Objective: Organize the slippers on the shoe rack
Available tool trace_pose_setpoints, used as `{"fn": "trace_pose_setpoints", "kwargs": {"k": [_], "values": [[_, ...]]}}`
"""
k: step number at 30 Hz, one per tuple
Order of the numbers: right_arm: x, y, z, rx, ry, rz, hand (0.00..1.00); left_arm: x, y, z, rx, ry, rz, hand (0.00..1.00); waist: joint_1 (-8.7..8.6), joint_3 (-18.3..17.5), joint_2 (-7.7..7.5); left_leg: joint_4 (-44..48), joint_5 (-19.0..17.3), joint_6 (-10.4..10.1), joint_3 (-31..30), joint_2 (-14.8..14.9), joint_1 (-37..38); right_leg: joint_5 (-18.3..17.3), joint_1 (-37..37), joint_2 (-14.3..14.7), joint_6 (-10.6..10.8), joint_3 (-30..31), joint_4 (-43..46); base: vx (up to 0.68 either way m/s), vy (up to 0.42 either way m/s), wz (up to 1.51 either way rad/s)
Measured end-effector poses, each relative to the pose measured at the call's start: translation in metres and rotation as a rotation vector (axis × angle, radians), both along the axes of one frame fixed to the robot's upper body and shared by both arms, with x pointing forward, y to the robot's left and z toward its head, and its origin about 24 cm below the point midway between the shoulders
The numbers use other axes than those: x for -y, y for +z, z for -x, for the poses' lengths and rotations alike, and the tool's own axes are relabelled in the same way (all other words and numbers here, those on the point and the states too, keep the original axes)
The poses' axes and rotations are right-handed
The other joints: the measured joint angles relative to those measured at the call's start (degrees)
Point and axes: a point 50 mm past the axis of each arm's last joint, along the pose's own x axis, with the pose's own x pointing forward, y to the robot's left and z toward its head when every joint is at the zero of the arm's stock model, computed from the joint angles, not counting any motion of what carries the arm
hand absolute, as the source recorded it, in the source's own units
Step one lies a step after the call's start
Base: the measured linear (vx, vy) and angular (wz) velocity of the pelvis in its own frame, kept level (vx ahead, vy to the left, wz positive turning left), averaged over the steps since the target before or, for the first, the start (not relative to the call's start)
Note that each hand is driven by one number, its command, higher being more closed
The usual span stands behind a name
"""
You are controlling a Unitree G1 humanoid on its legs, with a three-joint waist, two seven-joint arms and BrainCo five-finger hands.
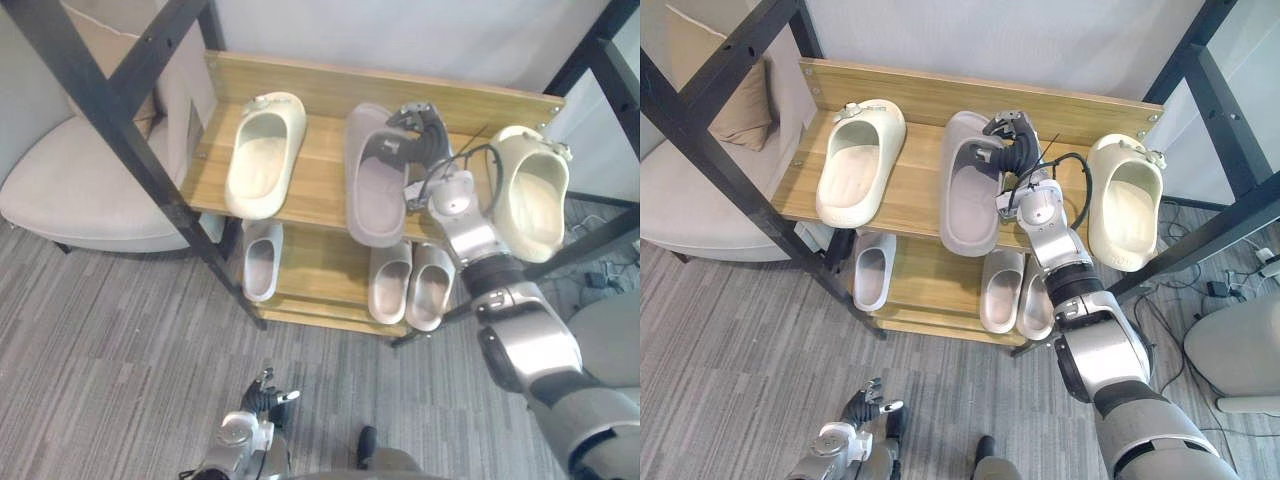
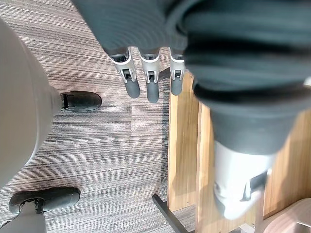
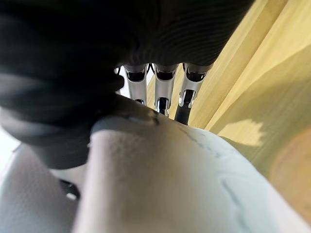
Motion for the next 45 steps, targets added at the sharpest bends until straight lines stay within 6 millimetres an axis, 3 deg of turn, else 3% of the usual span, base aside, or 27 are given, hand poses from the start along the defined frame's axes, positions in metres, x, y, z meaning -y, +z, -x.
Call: {"fn": "trace_pose_setpoints", "kwargs": {"k": [15, 21, 26, 31, 33, 40, 45], "values": [[-0.006, -0.031, 0.034, 0.039, 0.087, -0.065, 1.00, 0.001, -0.001, 0.002, -0.010, -0.028, -0.017, 0.00, -0.60, -0.1, 0.04, 0.0, 0.0, 0.0, 1.4, 0.2, 1.7, 0.1, 0.3, 0.0, 0.2, 1.9, 1.0, -0.03, 0.003, -0.07], [-0.016, -0.040, 0.066, 0.097, 0.145, -0.122, 1.00, 0.000, -0.003, 0.005, -0.026, -0.037, -0.026, 0.00, -1.16, -0.8, -0.01, 0.3, 0.1, 0.1, 1.4, 0.2, 1.7, 0.1, 0.2, -0.1, 0.2, 2.1, 0.9, -0.01, 0.003, 0.00], [-0.018, -0.021, 0.100, 0.263, 0.189, -0.148, 1.00, -0.001, -0.009, 0.015, -0.071, -0.056, -0.045, 0.00, -1.85, -3.7, -0.04, 0.4, 0.1, 0.1, 1.5, 0.6, 2.4, 0.2, 0.7, 0.0, 0.2, 2.3, 1.0, 0.01, -0.007, -0.02], [-0.023, -0.025, 0.124, 0.300, 0.262, -0.162, 1.00, -0.001, -0.012, 0.022, -0.099, -0.068, -0.057, 0.00, -2.35, -5.0, 0.36, 0.3, -0.1, 0.0, 1.7, 0.9, 3.7, 0.1, 0.9, 0.2, 0.1, 2.8, 1.9, -0.07, -0.006, -0.08], [-0.037, -0.041, 0.136, 0.231, 0.375, -0.161, 1.00, -0.002, -0.015, 0.026, -0.119, -0.071, -0.058, 0.00, -3.20, -5.7, 0.84, 0.0, -0.4, -0.5, 2.0, 1.0, 3.9, -0.1, 0.5, 0.2, -0.1, 3.2, 2.6, -0.12, 0.005, -0.07], [-0.070, -0.098, 0.167, -0.057, 0.625, -0.187, 1.00, 0.000, -0.017, 0.032, -0.140, -0.120, -0.073, 0.00, -3.21, -7.4, 1.17, 0.0, -0.3, -0.5, 2.3, 1.2, 4.5, -1.5, 0.0, 0.3, 0.1, 4.1, 4.0, -0.08, 0.004, -0.03], [-0.080, -0.143, 0.178, -0.275, 0.681, -0.175, 1.00, 0.001, -0.018, 0.031, -0.142, -0.145, -0.074, 0.00, -3.12, -7.3, 1.49, 0.4, -0.3, -0.5, 2.2, 0.9, 3.6, -2.4, -1.7, -0.1, 0.0, 4.2, 6.1, 0.00, -0.002, 0.01]]}}
